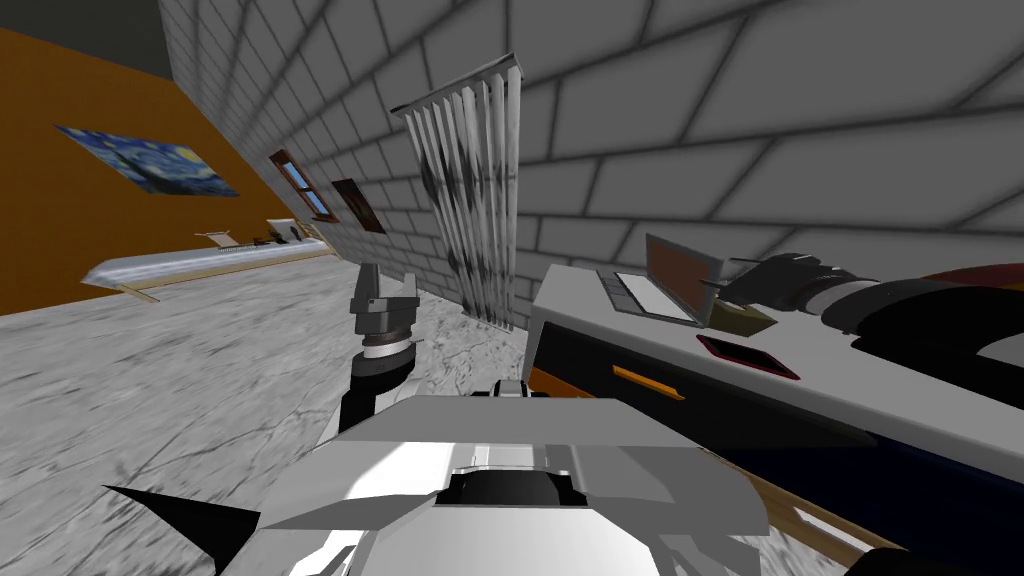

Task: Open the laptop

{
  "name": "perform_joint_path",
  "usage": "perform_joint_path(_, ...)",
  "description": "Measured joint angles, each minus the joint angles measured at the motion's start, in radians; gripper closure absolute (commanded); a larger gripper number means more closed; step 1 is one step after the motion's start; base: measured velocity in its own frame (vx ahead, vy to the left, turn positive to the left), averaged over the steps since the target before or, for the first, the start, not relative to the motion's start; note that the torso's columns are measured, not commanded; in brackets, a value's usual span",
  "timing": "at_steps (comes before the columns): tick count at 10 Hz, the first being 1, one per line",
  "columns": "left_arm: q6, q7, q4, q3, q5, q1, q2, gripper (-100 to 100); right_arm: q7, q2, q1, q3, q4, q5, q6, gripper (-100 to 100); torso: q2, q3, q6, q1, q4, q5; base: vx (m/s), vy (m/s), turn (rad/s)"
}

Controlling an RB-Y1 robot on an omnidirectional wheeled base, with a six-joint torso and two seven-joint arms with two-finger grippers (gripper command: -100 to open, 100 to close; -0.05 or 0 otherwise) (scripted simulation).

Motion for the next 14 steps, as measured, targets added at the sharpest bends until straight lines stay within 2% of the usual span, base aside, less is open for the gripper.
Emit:
perform_joint_path(6,0.0,0.0,0.0,0.0,0.0,0.0,0.0,0,0.095,-0.062,0.158,-0.051,-0.06,0.103,0.089,100,0.002,0.001,0.001,-0.003,0.001,-0.002,0.034,0.053,-0.088)
perform_joint_path(8,0.0,0.0,0.0,0.0,0.0,0.0,0.0,0,0.106,-0.07,0.174,-0.055,-0.064,0.112,0.097,100,0.002,0.002,0.0,-0.004,0.001,-0.002,0.002,0.011,0.016)
perform_joint_path(11,0.0,0.0,0.0,0.0,0.0,0.0,0.0,0,0.106,-0.071,0.176,-0.055,-0.065,0.113,0.099,100,0.001,0.001,0.0,-0.002,0.001,-0.001,0.004,0.005,-0.014)
perform_joint_path(12,0.0,0.0,0.0,0.0,0.0,0.0,0.0,0,0.106,-0.072,0.176,-0.056,-0.065,0.113,0.099,-100,0.001,0.001,0.0,-0.002,0.001,-0.001,0.004,0.015,-0.038)
perform_joint_path(14,0.0,0.0,0.0,0.0,0.0,0.0,0.0,0,0.1,-0.063,0.179,-0.084,-0.05,0.107,0.064,-100,0.0,0.0,0.001,-0.002,0.0,-0.002,0.011,0.014,-0.04)
